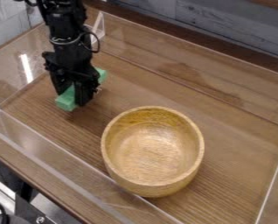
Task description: Remove the green block from inside the brown bowl and put it on the table
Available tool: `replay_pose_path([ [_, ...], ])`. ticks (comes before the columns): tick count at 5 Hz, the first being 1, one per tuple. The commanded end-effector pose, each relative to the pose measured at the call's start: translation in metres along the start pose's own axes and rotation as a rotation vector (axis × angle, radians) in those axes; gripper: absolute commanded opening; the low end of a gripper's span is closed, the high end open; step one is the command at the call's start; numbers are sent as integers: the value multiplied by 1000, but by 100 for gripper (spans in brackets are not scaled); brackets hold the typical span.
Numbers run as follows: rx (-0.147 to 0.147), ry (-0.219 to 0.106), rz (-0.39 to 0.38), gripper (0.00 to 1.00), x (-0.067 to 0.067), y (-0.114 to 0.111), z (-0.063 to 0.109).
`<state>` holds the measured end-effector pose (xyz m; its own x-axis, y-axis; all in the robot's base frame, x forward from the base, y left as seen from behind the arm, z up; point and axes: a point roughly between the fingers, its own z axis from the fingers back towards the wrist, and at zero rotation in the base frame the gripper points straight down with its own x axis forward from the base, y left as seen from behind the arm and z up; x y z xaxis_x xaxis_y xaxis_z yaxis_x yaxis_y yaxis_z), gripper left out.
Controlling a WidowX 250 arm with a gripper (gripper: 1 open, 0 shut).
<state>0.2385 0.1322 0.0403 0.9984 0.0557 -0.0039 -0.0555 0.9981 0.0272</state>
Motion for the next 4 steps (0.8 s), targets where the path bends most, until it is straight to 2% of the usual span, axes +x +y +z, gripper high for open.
replay_pose_path([
  [1, 16, -32, 16, 0, 7, 8, 12],
  [2, 7, -18, 22, 0, 6, 7, 12],
  [3, 0, -9, 20, 100, 9, 6, 21],
  [4, -6, -2, 19, 100, 13, 5, 26],
])
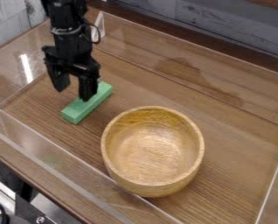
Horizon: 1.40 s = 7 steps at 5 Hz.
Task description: Remove the green block from inside the brown bowl and put it on the table
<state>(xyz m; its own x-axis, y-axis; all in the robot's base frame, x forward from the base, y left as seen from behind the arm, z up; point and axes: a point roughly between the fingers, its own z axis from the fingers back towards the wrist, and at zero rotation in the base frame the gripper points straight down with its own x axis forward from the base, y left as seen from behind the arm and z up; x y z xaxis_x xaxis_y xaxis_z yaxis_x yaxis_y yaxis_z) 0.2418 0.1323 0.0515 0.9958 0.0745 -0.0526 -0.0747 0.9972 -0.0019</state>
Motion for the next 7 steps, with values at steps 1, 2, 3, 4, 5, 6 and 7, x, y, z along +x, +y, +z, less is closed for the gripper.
replay_pose_path([
  [1, 16, -51, -5, 100, 13, 1, 15],
  [2, 9, -49, -9, 100, 16, -2, 15],
  [3, 0, -45, -13, 100, 20, -5, 15],
  [4, -8, -40, -16, 100, 23, -8, 15],
  [5, -16, -35, -19, 100, 25, -10, 16],
  [6, -22, -29, -22, 100, 28, -14, 17],
  [7, -28, -23, -25, 100, 31, -17, 18],
])
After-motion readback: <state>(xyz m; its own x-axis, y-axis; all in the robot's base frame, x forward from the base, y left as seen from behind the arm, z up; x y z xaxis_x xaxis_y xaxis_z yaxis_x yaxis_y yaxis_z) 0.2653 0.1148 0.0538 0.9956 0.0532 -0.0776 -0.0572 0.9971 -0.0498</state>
